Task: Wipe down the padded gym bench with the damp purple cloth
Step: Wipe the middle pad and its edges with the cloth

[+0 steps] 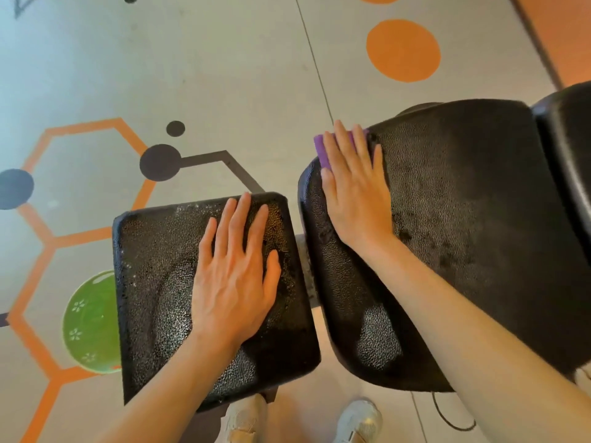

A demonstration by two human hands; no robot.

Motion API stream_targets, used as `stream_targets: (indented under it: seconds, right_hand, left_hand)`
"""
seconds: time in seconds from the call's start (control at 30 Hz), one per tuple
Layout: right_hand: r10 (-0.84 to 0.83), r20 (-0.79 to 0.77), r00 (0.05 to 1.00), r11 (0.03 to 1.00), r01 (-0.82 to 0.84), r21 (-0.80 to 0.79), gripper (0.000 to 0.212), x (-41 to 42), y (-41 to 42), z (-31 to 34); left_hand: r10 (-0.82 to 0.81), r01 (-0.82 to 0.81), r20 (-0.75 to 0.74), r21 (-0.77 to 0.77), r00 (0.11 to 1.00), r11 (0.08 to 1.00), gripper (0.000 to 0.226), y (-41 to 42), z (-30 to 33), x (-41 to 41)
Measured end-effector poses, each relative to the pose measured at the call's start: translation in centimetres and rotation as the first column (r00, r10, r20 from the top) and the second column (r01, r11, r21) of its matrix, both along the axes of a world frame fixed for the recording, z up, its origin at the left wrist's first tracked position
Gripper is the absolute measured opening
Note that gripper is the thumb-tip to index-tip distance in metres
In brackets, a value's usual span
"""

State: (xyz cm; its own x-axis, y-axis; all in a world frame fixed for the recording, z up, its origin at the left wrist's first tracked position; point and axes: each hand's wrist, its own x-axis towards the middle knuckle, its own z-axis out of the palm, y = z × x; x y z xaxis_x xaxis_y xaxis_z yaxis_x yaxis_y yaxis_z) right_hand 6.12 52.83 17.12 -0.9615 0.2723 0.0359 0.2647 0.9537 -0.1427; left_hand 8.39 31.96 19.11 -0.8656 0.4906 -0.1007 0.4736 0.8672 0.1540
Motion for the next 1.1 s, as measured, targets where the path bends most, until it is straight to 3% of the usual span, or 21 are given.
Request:
stream_targets:
  seconds: [0.13, 0.33, 0.53, 0.73, 0.83, 0.9, 1.0, 1.1]
  right_hand:
    - [0.067, 0.117, 0.991, 0.998, -0.067, -0.007, 0.053, 9.7, -0.9, 0.4]
    - [-0.051, 0.021, 0.998, 0.998, 0.051, 0.025, 0.053, -1.4, 3.2, 0.6]
    - [0.061, 0.205, 0.977, 0.996, -0.072, 0.047, 0.054, 13.1, 0.6, 1.1]
    - [-0.049, 0.057, 0.997, 0.997, 0.046, 0.058, 0.052, 1.6, 5.0, 0.9]
    - [-0.074, 0.129, 0.989, 0.997, 0.068, 0.046, 0.052, 9.2, 2.5, 1.1]
    - [0.007, 0.201, 0.98, 0.998, -0.019, 0.059, 0.054, 14.3, 1.1, 1.8]
    - [0.085, 0.178, 0.98, 0.991, -0.103, 0.09, 0.053, 9.2, 4.5, 1.3]
    - [-0.122, 0.004, 0.992, 0.99, 0.122, 0.066, 0.051, -0.9, 6.9, 1.1]
  left_hand:
    - [-0.004, 0.004, 0.009, -0.009, 1.0, 1.0, 0.062, -0.1, 0.1, 0.0]
    - [0.002, -0.002, 0.006, -0.023, 1.0, 1.0, 0.062, 0.0, 0.1, 0.0]
    - [0.005, -0.005, 0.018, -0.014, 1.0, 1.0, 0.061, -0.1, 0.2, 0.0]
    - [0.003, -0.003, 0.02, -0.014, 1.0, 1.0, 0.061, 0.1, 0.3, 0.0]
    - [-0.006, 0.006, 0.033, -0.009, 0.999, 1.0, 0.062, 0.0, 0.4, 0.0]
    - [0.004, -0.004, 0.039, 0.0, 0.999, 1.0, 0.062, 0.0, 0.5, 0.0]
    - [0.002, -0.002, 0.036, 0.0, 0.999, 1.0, 0.061, 0.1, 0.5, 0.0]
    - [0.003, -0.003, 0.021, -0.001, 1.0, 1.0, 0.061, 0.1, 0.3, 0.0]
